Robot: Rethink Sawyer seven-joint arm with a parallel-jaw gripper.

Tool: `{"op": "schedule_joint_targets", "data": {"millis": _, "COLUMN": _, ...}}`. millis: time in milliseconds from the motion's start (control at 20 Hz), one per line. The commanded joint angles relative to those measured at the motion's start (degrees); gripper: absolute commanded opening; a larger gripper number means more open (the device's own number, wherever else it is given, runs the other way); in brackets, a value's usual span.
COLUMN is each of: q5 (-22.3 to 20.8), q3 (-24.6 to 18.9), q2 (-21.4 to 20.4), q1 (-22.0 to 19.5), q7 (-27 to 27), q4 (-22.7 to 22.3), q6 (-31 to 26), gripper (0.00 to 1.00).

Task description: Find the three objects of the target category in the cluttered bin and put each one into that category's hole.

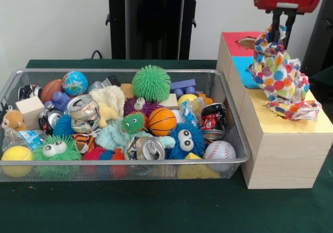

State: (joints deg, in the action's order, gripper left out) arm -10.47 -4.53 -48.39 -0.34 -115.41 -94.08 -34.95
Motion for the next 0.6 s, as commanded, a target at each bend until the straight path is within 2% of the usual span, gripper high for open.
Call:
{"op": "schedule_joint_targets", "data": {"millis": 50, "q5": 2.1, "q3": 2.1, "q2": 3.3, "q1": 0.0, "q7": -12.4, "q4": -0.4, "q6": 3.0, "gripper": 0.0}}
{"op": "schedule_joint_targets", "data": {"millis": 600, "q5": 3.4, "q3": 3.2, "q2": 5.1, "q1": 0.6, "q7": -12.4, "q4": -1.2, "q6": 6.5, "gripper": 0.0}}
